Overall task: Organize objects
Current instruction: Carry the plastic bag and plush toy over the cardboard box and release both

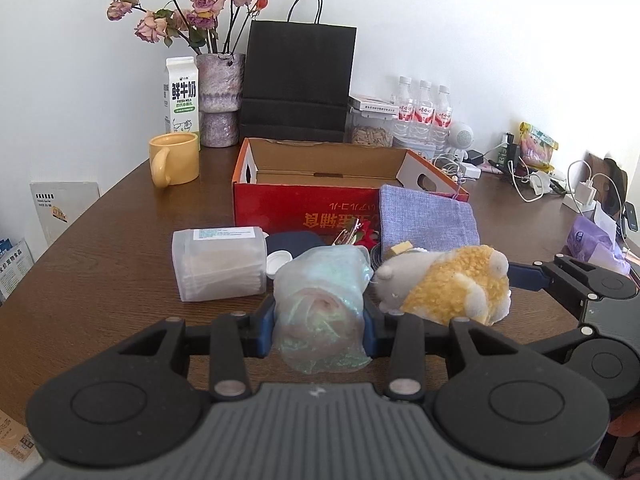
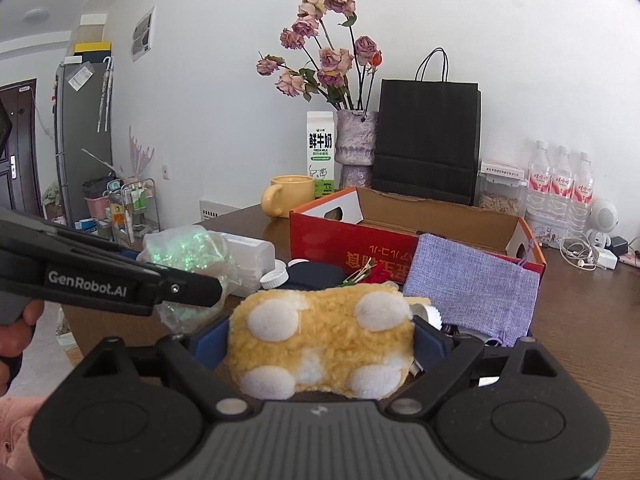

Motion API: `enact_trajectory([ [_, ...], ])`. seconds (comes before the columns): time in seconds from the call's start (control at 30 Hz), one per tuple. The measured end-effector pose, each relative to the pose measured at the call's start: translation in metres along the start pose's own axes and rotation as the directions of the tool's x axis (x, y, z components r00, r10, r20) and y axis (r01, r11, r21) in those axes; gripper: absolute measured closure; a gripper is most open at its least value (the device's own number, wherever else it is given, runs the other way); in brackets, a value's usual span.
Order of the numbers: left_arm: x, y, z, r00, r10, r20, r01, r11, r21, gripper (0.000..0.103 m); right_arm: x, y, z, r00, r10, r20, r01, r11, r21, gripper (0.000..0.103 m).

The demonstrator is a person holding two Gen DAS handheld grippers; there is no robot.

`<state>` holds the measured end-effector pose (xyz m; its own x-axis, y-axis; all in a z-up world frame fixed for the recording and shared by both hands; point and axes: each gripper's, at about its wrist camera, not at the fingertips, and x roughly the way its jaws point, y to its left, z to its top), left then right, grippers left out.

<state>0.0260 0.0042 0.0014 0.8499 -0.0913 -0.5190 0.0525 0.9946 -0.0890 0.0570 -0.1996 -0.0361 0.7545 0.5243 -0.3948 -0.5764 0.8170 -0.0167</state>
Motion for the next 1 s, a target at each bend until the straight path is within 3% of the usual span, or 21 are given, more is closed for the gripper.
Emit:
enact_trajectory([
  [0.57,0.003,0.002,0.029,0.998,0.008,0.061,-0.008,1.000,0.008,0.062,0.000,-0.015,0.015,0.996,-0.064,0.061,0.063,0.998,0.021,0.012],
  [1.0,0.036,-0.002,0.070,0.995,0.011,0.101,-0.013,1.000,0.019,0.062,0.024,-0.050,0.042,0.984,-0.131,0.120,0.128,0.991,0.029,0.012],
])
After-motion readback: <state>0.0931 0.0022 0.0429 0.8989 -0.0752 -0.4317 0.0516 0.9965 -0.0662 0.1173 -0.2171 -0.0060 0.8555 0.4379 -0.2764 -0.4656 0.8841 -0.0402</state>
